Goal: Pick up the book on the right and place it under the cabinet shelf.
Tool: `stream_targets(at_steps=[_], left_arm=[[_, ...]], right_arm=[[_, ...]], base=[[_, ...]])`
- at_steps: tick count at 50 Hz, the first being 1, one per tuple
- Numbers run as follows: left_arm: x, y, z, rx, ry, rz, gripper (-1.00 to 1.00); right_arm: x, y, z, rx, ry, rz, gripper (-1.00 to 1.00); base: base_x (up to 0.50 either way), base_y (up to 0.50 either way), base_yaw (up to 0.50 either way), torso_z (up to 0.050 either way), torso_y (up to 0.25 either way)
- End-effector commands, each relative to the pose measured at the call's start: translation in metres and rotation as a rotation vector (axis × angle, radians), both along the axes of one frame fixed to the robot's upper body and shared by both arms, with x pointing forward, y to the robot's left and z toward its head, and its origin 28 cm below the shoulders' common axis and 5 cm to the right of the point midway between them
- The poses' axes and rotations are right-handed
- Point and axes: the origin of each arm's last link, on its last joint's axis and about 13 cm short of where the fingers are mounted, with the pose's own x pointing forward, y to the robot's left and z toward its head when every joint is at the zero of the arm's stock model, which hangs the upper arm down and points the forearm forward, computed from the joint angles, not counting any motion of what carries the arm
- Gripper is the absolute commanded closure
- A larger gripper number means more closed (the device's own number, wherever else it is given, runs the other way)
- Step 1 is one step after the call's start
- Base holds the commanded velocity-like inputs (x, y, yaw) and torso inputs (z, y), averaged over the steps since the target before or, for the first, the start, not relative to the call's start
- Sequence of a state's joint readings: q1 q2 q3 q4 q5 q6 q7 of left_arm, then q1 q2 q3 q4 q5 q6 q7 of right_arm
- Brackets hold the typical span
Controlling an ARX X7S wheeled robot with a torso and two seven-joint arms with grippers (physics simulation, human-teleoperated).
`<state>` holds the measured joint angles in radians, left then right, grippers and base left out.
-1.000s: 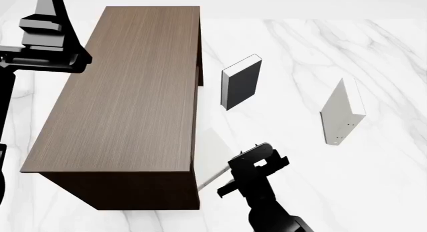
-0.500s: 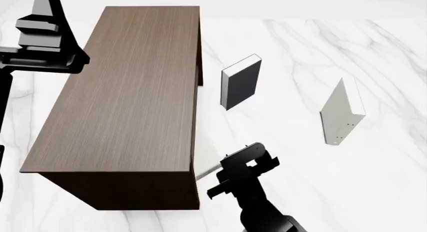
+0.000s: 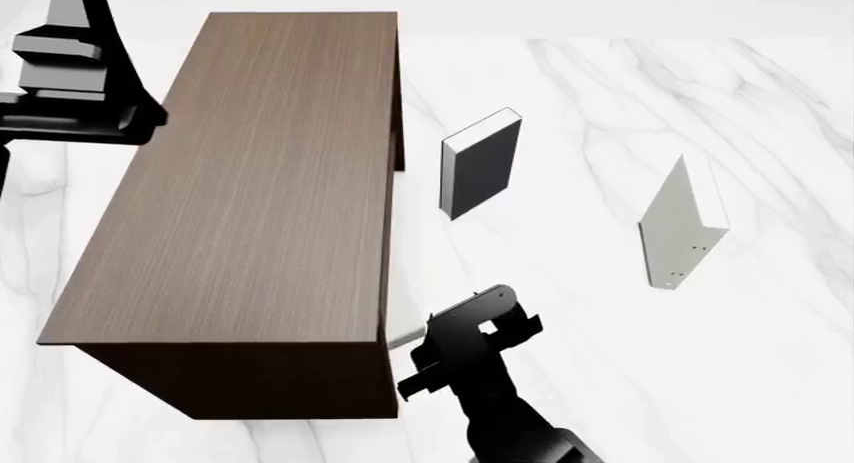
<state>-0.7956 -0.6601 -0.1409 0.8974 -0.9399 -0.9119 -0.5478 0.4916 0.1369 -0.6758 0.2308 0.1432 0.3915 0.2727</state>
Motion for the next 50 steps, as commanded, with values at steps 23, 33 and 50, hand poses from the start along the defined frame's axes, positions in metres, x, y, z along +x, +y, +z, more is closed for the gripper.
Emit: stream_targets(at_steps=[23,33,50], left_arm=[[-0.002,0.003,-0.002,-0.007,0.000,0.012,-1.00],[-0.001,0.002,-0.002,-0.006,0.001,0.010,-1.00],[-0.002,0.003,-0.003,-0.013,-0.001,0.008,-1.00]], right_arm=[[-0.001,0.017,0.000,0.338,0.310,0.273,-1.00],[-0.001,0.015,0.001,0.406,0.373,0.310,-1.00],[-0.008,0.016,-0.004,0.410,0.404,0.348,-1.00]], base=[[0.00,0.00,0.00,0.000,-0.001],[0.00,0.00,0.01,-0.001,-0.004],[0.00,0.00,0.00,-0.001,-0.004]])
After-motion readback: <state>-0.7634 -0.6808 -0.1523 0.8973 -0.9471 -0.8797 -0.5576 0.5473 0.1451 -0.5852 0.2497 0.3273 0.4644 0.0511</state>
